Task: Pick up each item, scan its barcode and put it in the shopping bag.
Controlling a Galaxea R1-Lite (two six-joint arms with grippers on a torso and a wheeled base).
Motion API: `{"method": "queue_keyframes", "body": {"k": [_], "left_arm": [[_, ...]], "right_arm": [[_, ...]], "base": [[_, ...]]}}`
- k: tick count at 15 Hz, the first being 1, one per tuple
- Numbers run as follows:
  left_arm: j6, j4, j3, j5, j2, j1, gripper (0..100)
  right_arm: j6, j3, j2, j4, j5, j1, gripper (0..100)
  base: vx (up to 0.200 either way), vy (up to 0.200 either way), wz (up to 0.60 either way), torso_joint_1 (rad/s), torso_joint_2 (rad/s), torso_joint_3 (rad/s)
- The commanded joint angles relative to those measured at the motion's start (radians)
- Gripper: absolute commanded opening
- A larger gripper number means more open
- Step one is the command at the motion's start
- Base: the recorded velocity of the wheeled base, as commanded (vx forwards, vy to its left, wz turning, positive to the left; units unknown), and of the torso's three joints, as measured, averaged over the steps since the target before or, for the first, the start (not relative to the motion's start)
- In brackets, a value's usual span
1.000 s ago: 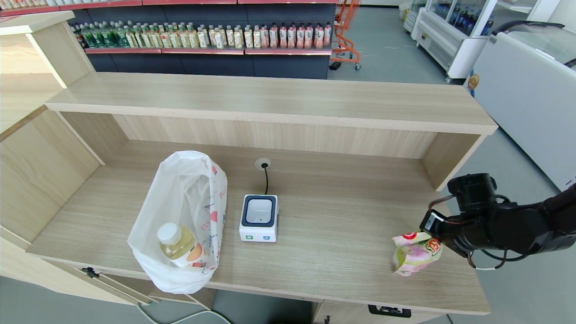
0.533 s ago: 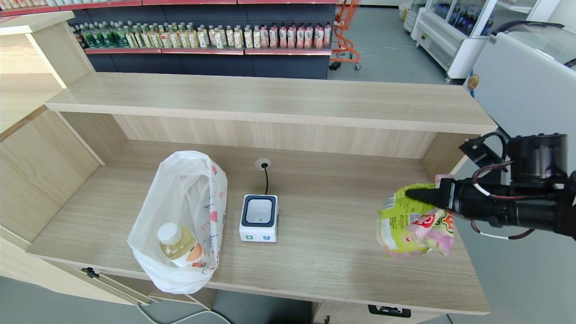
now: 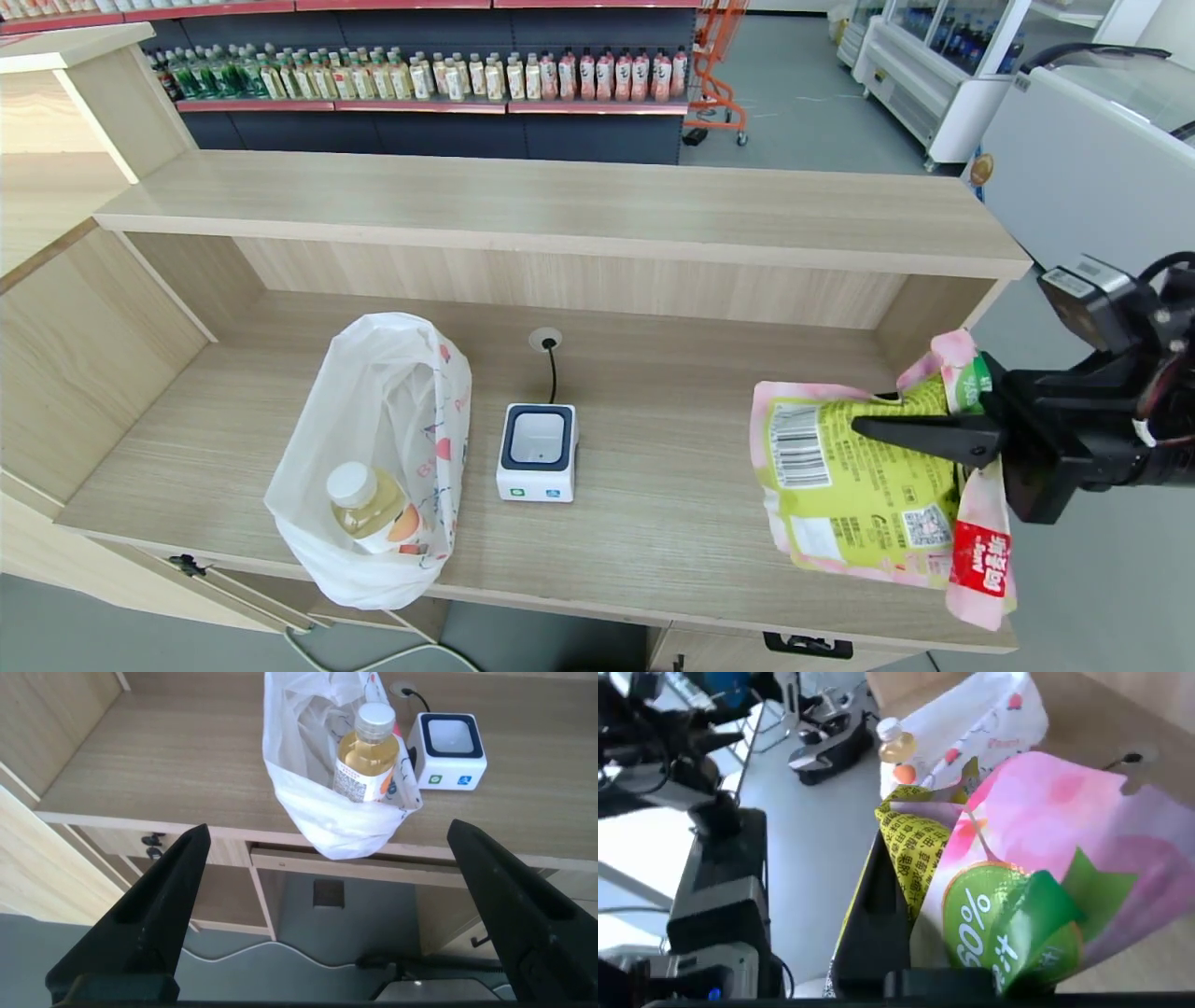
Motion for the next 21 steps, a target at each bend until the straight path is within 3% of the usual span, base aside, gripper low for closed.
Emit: {"method": "queue_keyframes", "body": {"k": [1,4,7,12,16,21], "left_arm": [[0.000,0.000,0.000,0.000,0.000,0.000,100],[0.000,0.000,0.000,0.000,0.000,0.000,100],[0.000,0.000,0.000,0.000,0.000,0.000,100],[0.000,0.000,0.000,0.000,0.000,0.000,100],[0.000,0.000,0.000,0.000,0.000,0.000,100],[0.000,0.000,0.000,0.000,0.000,0.000,100]], "right_arm": [[-0.093,0.029,-0.010,0.003,0.027,0.012,0],[-0.463,0.090,-0.033,0.009,0.042,0.042,0],[-0.631,0.119,-0.056,0.009,0.111,0.048,0],[-0.746,0.144,-0.037,0.020,0.115,0.143,0],[-0.943,0.135,0.023,0.190,0.107,0.181,0],[-0.970,0.132,0.034,0.228,0.099,0.206,0]], "base": [[0.000,0.000,0.00,0.000,0.00,0.000],[0.000,0.000,0.00,0.000,0.00,0.000],[0.000,0.000,0.00,0.000,0.00,0.000],[0.000,0.000,0.00,0.000,0.00,0.000],[0.000,0.000,0.00,0.000,0.00,0.000],[0.000,0.000,0.00,0.000,0.00,0.000]]}}
